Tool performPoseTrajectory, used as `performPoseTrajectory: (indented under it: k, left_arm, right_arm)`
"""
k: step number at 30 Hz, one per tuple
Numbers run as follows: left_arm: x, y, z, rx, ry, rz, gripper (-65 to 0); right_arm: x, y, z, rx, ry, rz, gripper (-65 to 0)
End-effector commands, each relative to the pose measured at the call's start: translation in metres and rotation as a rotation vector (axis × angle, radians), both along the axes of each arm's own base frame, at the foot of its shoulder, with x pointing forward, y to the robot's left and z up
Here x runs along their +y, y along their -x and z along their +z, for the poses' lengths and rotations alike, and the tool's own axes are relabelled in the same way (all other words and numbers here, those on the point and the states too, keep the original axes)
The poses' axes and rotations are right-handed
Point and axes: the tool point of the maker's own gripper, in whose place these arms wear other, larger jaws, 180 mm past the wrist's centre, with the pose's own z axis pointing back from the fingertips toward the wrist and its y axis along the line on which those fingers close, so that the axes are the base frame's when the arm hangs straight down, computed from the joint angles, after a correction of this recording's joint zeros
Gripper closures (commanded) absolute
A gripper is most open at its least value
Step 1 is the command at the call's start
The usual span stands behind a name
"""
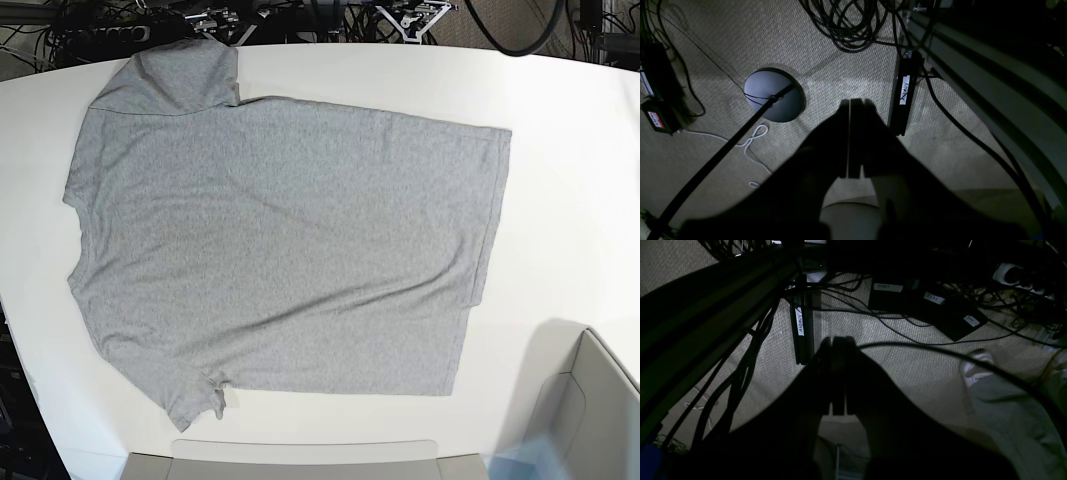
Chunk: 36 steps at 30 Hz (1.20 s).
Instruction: Fold the T-shirt properly
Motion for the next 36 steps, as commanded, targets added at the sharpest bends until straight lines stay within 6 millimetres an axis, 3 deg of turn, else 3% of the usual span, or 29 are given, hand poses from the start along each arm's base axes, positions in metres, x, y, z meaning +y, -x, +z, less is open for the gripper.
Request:
performPoseTrajectory:
  k: [1,20,24,28,36]
  left_arm:
    - [0.002,0.0,0.0,0.001,-0.008,0.001,0.0]
    - [0.002,0.0,0.0,0.001,-0.007,-0.002,0.0]
    - [0.003,0.001,0.0,-0.001,-0.011,0.006,0.0]
    - [0.003,-0.005,0.001,-0.068,-0.013,0.003,0.0]
    - [0.003,0.037,0.027,-0.358,-0.023,-0.049,0.0]
  right_arm:
    - [0.0,-0.003,0.0,-0.005,-0.007,0.003,-0.4]
    - [-0.005,-0.002,0.0,-0.005,0.001,0.007,-0.4]
    - [-0.027,0.001,0.001,0.001,0.033,-0.004,-0.3]
    - [-0.036,0.021,0.001,0.005,0.044,-0.056,-0.3]
    - [-0.07,0.067,0.016,-0.219,0.091,-0.122,-0.3]
